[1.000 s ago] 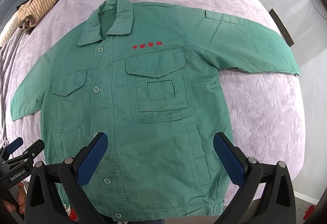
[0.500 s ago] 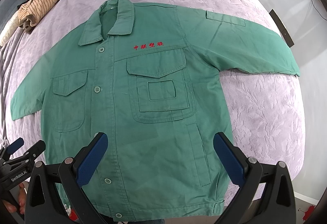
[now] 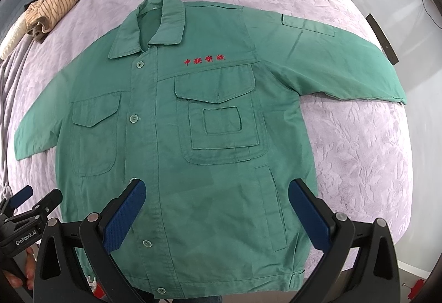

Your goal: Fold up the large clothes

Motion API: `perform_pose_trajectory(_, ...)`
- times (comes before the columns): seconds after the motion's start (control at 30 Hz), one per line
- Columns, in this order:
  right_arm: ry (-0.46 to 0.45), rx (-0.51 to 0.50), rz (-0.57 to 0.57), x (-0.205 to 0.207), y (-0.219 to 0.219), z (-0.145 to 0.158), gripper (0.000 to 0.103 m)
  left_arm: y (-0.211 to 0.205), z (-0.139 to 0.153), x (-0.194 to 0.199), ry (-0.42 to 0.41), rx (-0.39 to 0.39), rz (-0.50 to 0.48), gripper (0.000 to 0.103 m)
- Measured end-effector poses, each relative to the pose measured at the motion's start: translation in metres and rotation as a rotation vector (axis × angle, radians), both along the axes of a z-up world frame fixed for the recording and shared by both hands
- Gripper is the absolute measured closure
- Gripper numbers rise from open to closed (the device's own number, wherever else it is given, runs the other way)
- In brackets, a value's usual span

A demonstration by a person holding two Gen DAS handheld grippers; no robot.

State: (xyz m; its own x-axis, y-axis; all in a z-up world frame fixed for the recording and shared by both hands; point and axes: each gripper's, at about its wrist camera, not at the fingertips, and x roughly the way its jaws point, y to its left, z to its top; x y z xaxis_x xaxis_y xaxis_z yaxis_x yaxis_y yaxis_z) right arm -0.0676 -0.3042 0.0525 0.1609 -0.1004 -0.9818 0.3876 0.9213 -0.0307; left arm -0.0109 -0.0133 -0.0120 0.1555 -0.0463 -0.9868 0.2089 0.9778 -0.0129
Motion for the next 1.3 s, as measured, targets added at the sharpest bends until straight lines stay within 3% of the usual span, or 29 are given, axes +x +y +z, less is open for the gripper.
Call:
perform_pose_trajectory(0.63,0.002,-0.012,0.01,0.003,0.007,0.0,0.0,0.006,-0.002,0.003,0.018,-0.02,-0.005,0.0)
perform_pose_trajectory(0.87,-0.002,0.015,0.044,0.008,0.027,-0.003,0.0,0.028,-0.016,0.01,0.054,-0.101,0.02,0.0)
perform_pose_trajectory(1.1,-0.017,0.105,0.17,0.025,0.09,-0.024,0.0,0.11,-0.048,0.033,0.069,-0.159,0.155,0.0)
perform_pose_trajectory(1.3,0.002,0.19,0.24,0.043,0.144,-0.04,0.0,0.226,-0.077,0.072,0.001,-0.194,0.384,0.0)
